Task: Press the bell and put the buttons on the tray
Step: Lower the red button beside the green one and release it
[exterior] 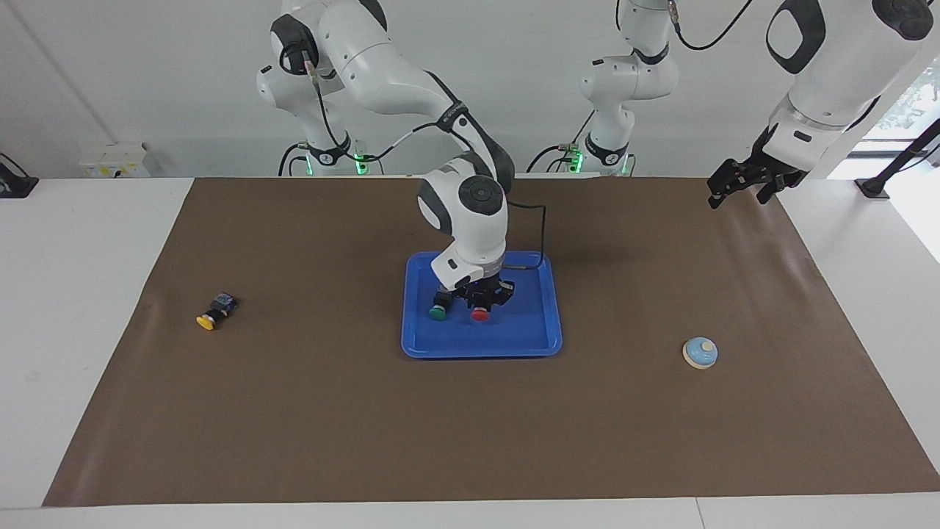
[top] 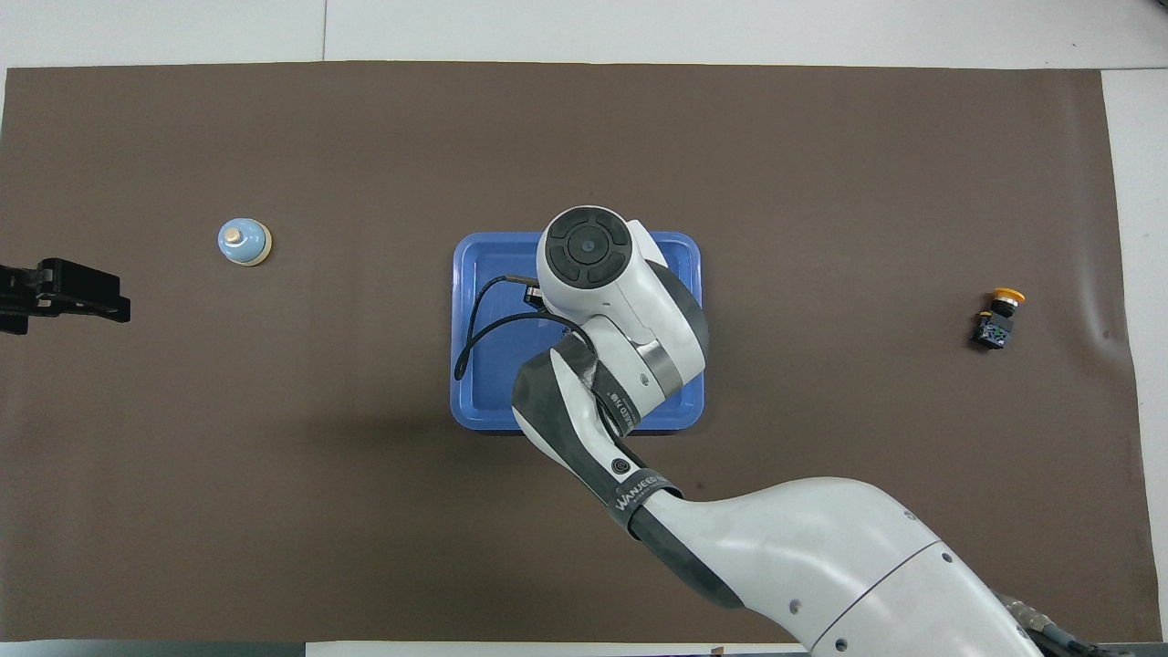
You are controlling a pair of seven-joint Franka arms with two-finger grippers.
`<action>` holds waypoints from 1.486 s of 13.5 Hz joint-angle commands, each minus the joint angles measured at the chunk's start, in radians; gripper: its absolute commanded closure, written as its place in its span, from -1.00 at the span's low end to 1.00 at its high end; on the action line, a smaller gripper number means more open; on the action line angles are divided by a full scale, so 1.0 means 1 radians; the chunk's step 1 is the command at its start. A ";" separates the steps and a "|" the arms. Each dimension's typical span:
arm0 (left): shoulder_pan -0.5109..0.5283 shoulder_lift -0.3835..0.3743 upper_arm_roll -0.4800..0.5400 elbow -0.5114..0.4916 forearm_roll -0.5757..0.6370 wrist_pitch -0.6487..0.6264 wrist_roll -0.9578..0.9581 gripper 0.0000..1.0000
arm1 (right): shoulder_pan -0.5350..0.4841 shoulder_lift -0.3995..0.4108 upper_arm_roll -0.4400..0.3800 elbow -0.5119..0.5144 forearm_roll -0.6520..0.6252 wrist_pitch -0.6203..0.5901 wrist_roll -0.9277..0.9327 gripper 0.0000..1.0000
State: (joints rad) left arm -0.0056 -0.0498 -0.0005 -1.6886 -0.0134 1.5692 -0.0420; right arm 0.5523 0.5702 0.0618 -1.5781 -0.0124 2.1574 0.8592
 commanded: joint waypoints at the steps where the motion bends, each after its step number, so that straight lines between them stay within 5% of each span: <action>1: -0.002 -0.016 0.005 -0.011 -0.010 -0.006 -0.001 -1.00 | 0.000 -0.053 0.000 -0.083 0.008 0.036 0.035 1.00; 2: -0.002 -0.016 0.005 -0.011 -0.010 -0.006 -0.001 -1.00 | 0.001 -0.053 0.000 -0.082 0.008 0.035 0.066 0.91; 3: -0.002 -0.016 0.005 -0.011 -0.010 -0.006 -0.001 -1.00 | 0.017 -0.053 0.000 -0.079 0.008 0.026 0.078 -0.77; 4: -0.002 -0.016 0.005 -0.011 -0.010 -0.005 -0.001 -1.00 | 0.023 -0.055 -0.002 -0.066 0.008 0.000 0.099 -1.00; 8: -0.002 -0.016 0.005 -0.011 -0.010 -0.006 -0.001 -1.00 | -0.026 -0.145 -0.025 0.009 0.008 -0.190 0.126 -1.00; 13: -0.002 -0.016 0.005 -0.011 -0.010 -0.006 -0.001 -1.00 | -0.274 -0.305 -0.030 0.007 -0.001 -0.361 -0.079 -1.00; 17: -0.002 -0.016 0.005 -0.011 -0.010 -0.006 -0.001 -1.00 | -0.494 -0.314 -0.030 -0.028 -0.031 -0.347 -0.318 -1.00; 20: -0.002 -0.016 0.005 -0.011 -0.010 -0.006 -0.001 -1.00 | -0.633 -0.374 -0.033 -0.211 -0.038 -0.184 -0.435 -1.00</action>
State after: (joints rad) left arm -0.0056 -0.0498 -0.0005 -1.6886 -0.0134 1.5692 -0.0420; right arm -0.0088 0.2598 0.0150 -1.6322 -0.0326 1.8551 0.4777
